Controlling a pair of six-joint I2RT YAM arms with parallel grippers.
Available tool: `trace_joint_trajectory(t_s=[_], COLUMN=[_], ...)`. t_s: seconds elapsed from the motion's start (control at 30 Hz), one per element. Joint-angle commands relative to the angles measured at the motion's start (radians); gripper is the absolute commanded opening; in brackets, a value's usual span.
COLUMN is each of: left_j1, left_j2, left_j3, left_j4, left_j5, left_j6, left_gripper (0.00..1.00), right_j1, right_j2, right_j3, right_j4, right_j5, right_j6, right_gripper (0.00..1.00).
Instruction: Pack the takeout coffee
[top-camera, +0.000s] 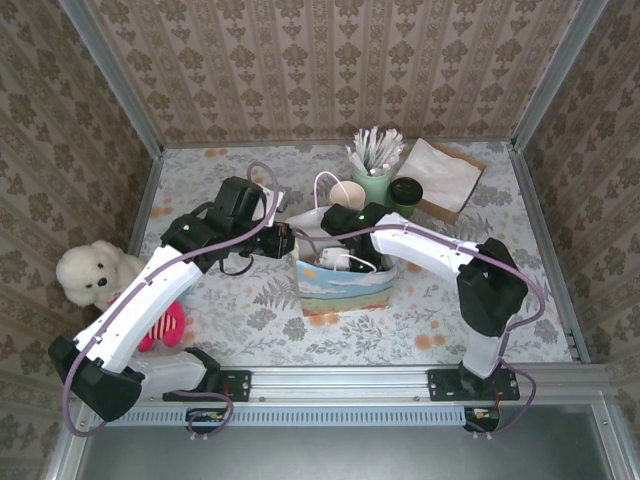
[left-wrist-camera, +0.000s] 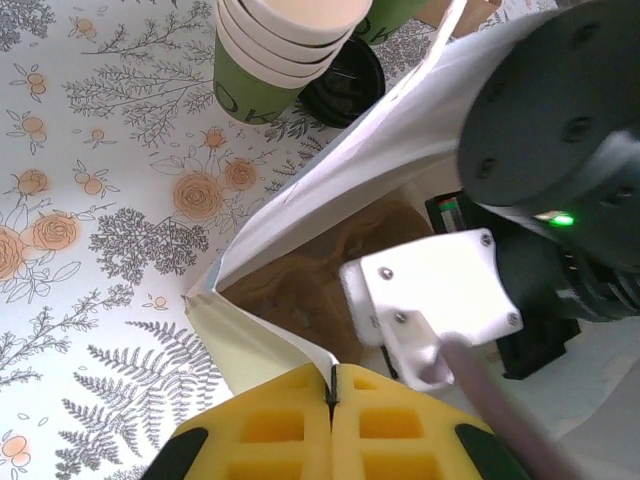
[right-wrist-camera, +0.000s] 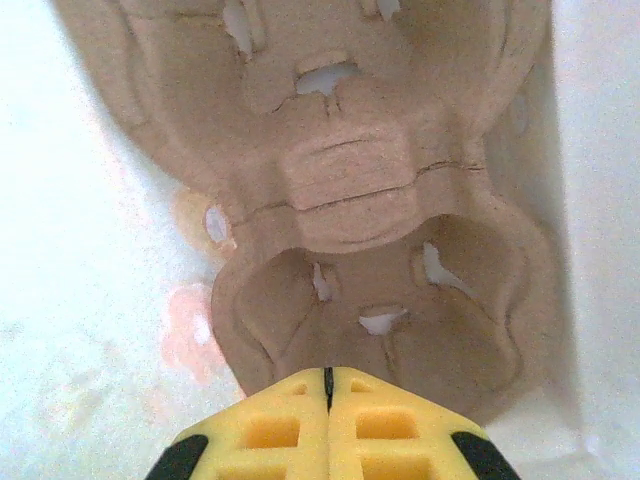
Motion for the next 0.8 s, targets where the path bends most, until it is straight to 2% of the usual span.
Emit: trace_joint_trajectory(t_s=[0.0,0.2,0.33,0.5,0.77], left_j1=[0.009,0.022,0.036,0.055,0.07], left_j2=[0.012,0.019,0.036,0.061,0.103], left_j3=[0.031,0.056,0.071,0.112,0.174], left_j4=[-0.03,-0.035,-0.036,-0.07,-0.113], left_j5=[-0.035,-0.035,0.016,0.12,0.177], left_j6=[0.045,0.109,0.16,0.247,0.284], left_gripper=[0.03,0.01,0.0,0.0,0.0], right_j1=[0.012,0.041,0.066,0.078,0.068], right_j2=[-0.072,-0.069,-0.05,-0.04,0.046], right_j3=[0.001,-0.007,-0.036,-0.053,-0.032], right_j4=[-0.045,-0.046,0.004,0.04,0.049], right_j5=[0.03,0.074,0.134,0.14,0.152], right_j6=[-0.124,-0.226,-0.283,-0.372,-0.425], right_gripper=[0.02,0.01,0.0,0.0,0.0])
